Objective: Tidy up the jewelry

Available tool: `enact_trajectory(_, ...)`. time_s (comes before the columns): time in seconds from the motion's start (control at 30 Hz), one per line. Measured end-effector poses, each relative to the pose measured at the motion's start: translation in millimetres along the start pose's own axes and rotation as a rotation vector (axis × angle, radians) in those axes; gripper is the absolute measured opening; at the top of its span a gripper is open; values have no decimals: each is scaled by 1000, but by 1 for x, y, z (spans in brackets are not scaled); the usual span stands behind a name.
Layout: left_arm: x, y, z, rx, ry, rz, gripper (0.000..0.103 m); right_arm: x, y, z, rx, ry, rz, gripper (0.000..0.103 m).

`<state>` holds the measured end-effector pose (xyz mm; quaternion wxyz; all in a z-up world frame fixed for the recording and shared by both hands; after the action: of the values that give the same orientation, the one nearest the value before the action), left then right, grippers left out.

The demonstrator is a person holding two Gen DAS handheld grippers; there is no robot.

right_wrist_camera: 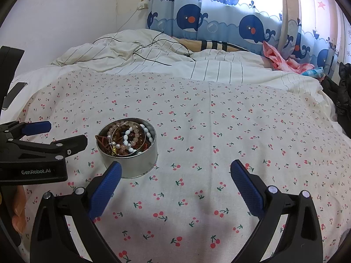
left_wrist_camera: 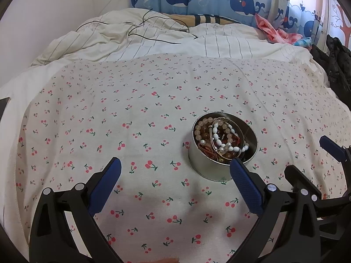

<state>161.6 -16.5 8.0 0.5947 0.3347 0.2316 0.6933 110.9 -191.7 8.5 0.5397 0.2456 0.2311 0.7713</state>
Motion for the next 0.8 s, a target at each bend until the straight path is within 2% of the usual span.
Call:
enact_trajectory(0.7,0,-2,-2,5,-8,4,95,1,-1,-1,4,2,1,95)
enact_trajectory(0.8,0,-4,-3,11,5,-20,95,1,-1,-1,4,2,0,95)
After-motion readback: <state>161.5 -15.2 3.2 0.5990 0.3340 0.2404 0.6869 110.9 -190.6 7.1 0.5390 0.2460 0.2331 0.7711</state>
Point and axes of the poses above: each gripper's, at about its wrist camera, not at the fingertips, and y roughly against the way its jaws point, x to its left, z to its top, the point moved 3 cm from there along -y, roughly the way its jaws point, and after that the axes turned 12 degrees about z, right-handed, at the moved point
